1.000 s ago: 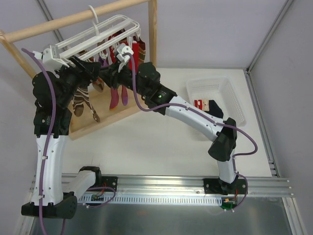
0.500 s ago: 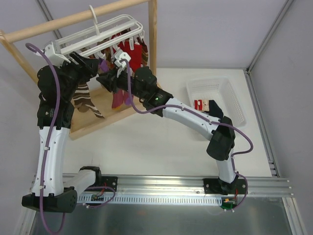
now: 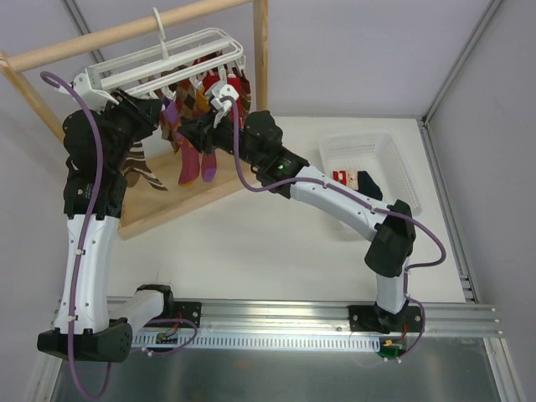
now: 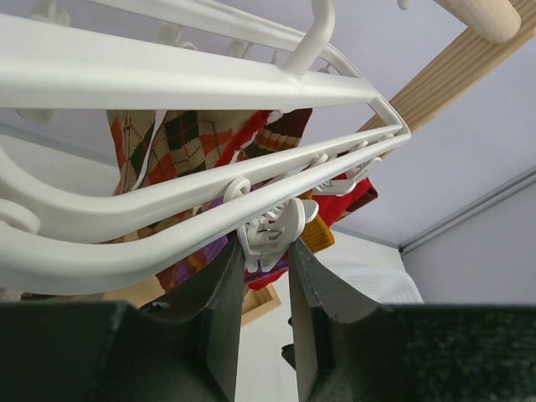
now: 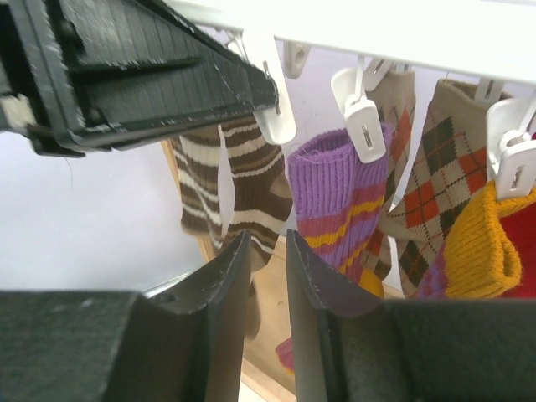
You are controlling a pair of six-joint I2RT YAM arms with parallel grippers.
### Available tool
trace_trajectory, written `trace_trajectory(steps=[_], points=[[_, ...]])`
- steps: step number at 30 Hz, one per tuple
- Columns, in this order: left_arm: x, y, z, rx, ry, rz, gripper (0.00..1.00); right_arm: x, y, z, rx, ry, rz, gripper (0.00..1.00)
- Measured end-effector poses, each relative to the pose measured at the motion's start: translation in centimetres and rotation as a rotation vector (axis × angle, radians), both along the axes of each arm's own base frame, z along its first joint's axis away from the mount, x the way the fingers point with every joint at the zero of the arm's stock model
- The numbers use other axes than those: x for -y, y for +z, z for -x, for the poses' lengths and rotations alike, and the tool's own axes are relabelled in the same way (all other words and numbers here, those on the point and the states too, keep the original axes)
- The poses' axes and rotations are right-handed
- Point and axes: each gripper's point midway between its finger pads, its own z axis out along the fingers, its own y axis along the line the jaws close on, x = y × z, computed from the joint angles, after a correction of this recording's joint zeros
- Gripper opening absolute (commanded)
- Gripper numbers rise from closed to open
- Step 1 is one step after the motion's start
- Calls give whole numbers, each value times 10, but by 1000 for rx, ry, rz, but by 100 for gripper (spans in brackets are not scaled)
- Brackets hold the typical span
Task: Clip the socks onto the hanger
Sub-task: Open the clamp at the hanger.
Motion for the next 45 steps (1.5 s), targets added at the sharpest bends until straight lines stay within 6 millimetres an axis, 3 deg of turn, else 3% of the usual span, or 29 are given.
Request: trace_trajectory(steps=[5,9,13,17,21,26,33,37,45], points=[[0,0,0,1,3,1,2,7,8,1,-3,-4,-14,34],[0,3,3,7,2,10,0,17,5,-2,-61,-5,-5,43],[0,8,10,23,1,28,0,50,-4,-14,-147,-28,22,63],[1,12,16,35,-3,42,0,94,-6,-26,-185,-102,52,70],[3,12,16,31,-11,56,0,108,8,-17,-170,-110,48,70],[4,10,20,24,-11,113,0,93,11,0,-141,-32,54,70],[8,4,26,-1,-16,236,0,34,20,4,-72,77,47,69],[10,5,27,-5,-20,276,0,11,24,0,-49,104,25,66],[12,7,31,-3,-30,308,0,-5,25,-7,-34,108,-2,59]])
